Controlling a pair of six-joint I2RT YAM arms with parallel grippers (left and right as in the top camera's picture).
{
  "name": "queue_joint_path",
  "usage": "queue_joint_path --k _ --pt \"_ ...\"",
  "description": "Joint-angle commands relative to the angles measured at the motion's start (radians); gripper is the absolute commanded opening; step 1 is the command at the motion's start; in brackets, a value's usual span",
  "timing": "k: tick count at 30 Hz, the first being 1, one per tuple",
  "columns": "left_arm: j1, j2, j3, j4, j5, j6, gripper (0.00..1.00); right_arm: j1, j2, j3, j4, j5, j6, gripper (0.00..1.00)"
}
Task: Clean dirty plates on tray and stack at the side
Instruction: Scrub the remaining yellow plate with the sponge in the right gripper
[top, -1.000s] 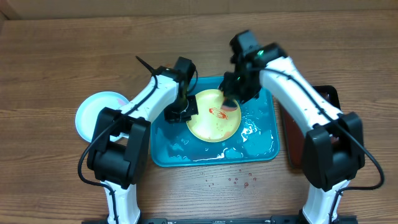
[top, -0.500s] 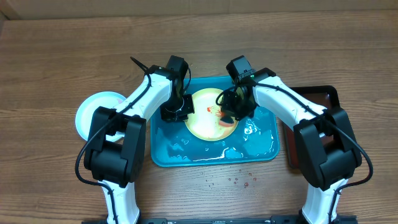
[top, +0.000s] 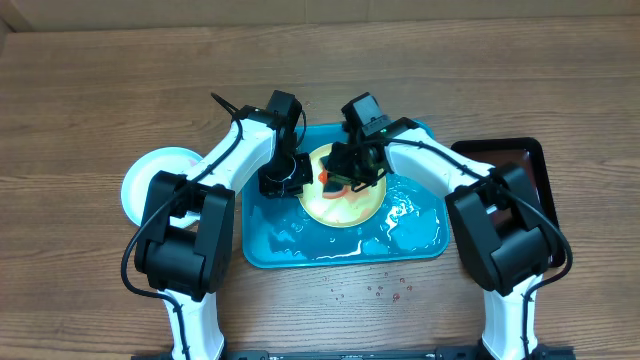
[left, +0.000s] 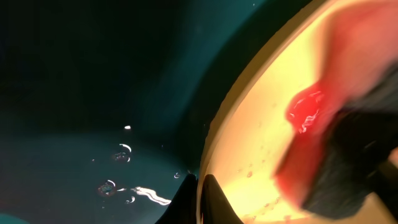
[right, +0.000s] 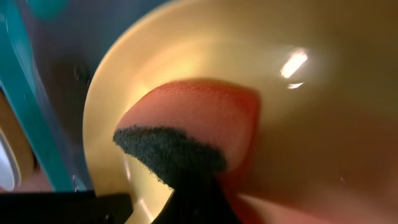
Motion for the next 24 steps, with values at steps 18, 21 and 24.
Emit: queue_joint_path --k 18,21,24 --pt "-0.002 -0.014 -0.003 0.014 0.041 0.034 0.04 -0.114 0.064 0.187 -0.31 0.371 -0.085 0.04" --pt "-0.002 -0.014 -0.003 0.016 0.041 0.038 0.04 -0.085 0.092 0.184 -0.217 0.206 -0.087 0.04" --pt "-0.001 -0.014 -0.003 0.021 0.036 0.061 0.04 -0.047 0.129 0.184 -0.173 0.023 -0.105 0.04"
